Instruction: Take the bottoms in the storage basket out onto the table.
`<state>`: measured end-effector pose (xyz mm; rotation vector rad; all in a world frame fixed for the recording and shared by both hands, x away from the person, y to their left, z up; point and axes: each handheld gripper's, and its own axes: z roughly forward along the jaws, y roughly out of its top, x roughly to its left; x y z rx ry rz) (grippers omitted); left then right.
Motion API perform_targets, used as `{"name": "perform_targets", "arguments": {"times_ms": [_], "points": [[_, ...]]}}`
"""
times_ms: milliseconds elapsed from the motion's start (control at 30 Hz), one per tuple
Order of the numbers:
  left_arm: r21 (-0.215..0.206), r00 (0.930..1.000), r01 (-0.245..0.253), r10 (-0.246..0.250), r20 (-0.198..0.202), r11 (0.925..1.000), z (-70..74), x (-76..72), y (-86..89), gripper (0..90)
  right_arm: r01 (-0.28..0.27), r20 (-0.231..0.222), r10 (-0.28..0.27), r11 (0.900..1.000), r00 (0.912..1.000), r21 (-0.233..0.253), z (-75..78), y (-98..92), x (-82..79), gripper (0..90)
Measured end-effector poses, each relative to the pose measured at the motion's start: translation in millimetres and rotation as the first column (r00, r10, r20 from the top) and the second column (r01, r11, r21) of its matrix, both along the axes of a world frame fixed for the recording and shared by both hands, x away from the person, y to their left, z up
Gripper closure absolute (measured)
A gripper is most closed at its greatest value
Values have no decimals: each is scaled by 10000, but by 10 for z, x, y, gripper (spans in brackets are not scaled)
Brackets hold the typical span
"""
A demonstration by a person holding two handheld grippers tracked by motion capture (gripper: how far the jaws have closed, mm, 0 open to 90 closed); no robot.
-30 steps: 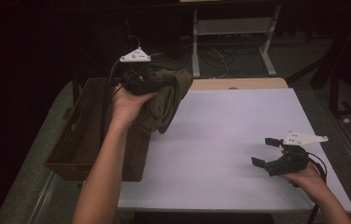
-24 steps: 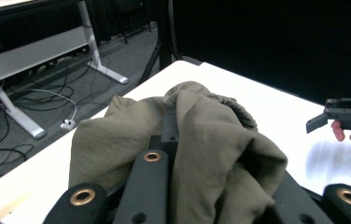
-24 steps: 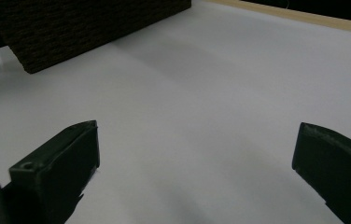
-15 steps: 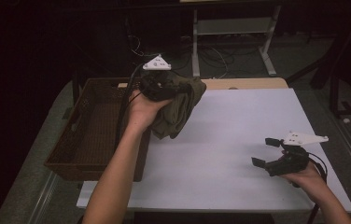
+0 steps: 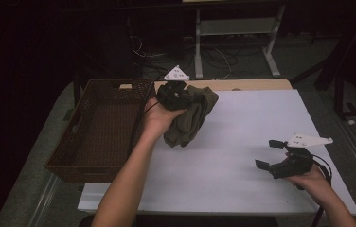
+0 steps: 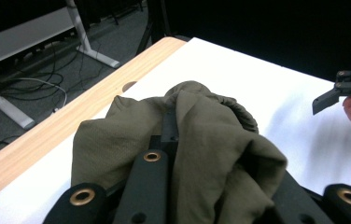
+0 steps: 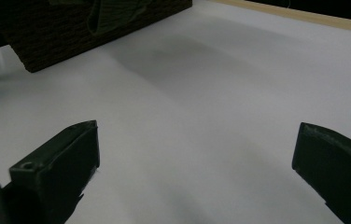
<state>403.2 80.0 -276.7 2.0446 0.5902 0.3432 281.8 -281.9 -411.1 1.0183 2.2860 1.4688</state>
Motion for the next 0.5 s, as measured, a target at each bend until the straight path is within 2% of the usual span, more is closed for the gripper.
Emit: {"name": "perform_targets", "arguments": {"times_ms": [167,200,333,500], "points": [[222,10000,5,-3,-95,9998,-115,9,-96,774,-6,5,6,10000,10000,5,1,-2,-1,7],[375,10000,38,-35,-72,9993,-139,12,-120,774,-10,4,10,10000,10000,5,1,-2,-1,7],[432,9999,60,-56,-91,9990,-208,14,-196,774,-16,-1,16,10000,10000,8,1,-3,-1,7],[699,10000,23,-17,-76,9976,-298,35,-277,773,-35,-10,35,10000,10000,0,-1,2,-1,8]]}}
